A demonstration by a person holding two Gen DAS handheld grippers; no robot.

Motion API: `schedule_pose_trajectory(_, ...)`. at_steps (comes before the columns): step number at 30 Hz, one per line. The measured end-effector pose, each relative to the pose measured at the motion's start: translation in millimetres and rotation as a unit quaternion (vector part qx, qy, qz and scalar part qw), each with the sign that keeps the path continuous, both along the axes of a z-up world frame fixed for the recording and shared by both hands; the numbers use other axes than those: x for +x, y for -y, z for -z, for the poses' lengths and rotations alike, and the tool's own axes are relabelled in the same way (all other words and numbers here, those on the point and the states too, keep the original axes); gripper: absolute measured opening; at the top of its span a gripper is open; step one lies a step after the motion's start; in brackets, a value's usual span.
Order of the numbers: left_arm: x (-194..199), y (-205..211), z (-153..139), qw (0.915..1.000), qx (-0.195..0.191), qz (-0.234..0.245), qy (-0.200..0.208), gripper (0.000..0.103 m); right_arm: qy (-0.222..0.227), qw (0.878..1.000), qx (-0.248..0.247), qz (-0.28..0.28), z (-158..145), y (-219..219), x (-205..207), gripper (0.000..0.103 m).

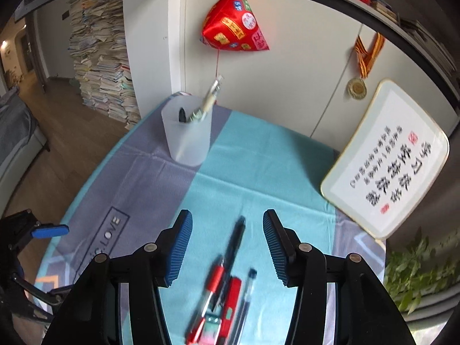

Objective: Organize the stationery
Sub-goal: 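Grasp the green highlighter on the cloth with the left tool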

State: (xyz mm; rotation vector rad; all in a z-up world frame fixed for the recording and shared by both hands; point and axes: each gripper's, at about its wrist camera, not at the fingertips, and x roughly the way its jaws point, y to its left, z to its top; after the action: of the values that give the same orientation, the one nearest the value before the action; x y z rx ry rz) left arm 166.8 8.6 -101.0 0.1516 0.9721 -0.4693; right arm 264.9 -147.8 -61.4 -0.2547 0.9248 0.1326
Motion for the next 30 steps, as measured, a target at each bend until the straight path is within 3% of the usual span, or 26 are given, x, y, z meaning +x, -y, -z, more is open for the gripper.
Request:
schedule_pose_trajectory(7, -26, 40, 15, 0.9995, -0.007, -0.014, -0.028, 0.079, -0.011, 0.999, 0.005, 0.042, 27, 44, -65, 0.052)
schedule_pose_trajectory(10, -37, 49, 19, 0.9962, -0.064, -0.034, -0.047, 0.079, 0.012, 0.997, -0.02, 0.068, 31, 56, -90, 0.052)
schedule_pose_trajectory(14, -44, 68, 29, 0.989, -0.103, -0.054, -0.091, 0.079, 0.026, 0.995, 0.018, 0.091, 31, 71, -114, 0.052)
schedule_pose_trajectory(17, -49, 81, 29, 0.9883, -0.097, -0.084, -0.082, 0.08, 0.034, 0.994, 0.031, 0.101, 33, 77, -125, 0.052)
schedule_pose_trajectory(22, -49, 98, 27, 0.9817, -0.122, -0.096, -0.11, 0.082, 0.034, 0.992, 0.035, 0.117, 41, 86, -136, 0.052)
schedule_pose_trajectory(27, -50, 114, 30, 0.9859, -0.094, -0.099, -0.097, 0.084, 0.025, 0.99, 0.043, 0.132, 51, 98, -137, 0.052)
schedule_pose_trajectory(30, -45, 113, 34, 0.9845, -0.1, -0.117, -0.083, 0.083, 0.019, 0.99, 0.05, 0.133, 59, 100, -137, 0.052)
